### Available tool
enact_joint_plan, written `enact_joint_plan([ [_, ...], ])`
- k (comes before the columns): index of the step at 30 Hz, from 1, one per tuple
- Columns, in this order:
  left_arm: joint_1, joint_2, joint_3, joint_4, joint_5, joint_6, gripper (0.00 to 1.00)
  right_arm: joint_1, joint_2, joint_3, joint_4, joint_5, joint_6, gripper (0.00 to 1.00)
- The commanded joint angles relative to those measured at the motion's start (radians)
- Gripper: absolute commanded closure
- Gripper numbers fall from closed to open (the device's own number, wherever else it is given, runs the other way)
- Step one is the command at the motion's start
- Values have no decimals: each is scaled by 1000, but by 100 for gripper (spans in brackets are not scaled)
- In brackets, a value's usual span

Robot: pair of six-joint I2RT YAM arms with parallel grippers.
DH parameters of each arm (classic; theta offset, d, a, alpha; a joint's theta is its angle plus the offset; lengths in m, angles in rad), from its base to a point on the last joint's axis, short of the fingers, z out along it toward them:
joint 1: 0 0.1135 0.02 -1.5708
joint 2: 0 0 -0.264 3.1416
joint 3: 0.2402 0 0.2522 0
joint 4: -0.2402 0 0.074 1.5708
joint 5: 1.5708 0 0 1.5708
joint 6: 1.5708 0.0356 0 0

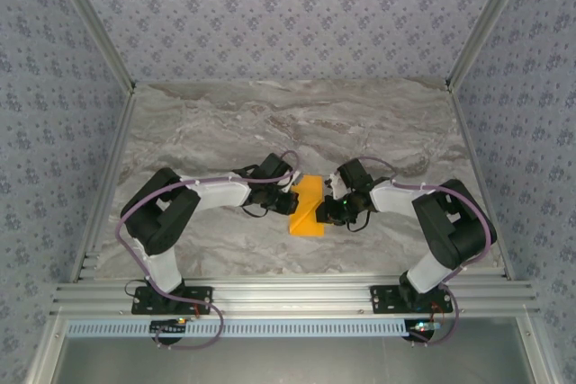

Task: Fold a paper plane with a square sheet of paper (fold left side to right side)
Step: Fold the triangle a second time at the center of the table.

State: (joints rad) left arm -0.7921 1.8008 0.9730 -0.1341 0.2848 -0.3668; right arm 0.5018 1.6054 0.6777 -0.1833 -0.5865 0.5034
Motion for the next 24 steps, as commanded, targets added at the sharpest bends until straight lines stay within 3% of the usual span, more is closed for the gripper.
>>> enact_joint_plan([
  [1,-4,-28,12,20,14,-1,97,0,35,-4,-76,52,-22,83],
  [24,-12,46,36,-13,30,11,97,-9,-7,3,-59,16,-23,83],
])
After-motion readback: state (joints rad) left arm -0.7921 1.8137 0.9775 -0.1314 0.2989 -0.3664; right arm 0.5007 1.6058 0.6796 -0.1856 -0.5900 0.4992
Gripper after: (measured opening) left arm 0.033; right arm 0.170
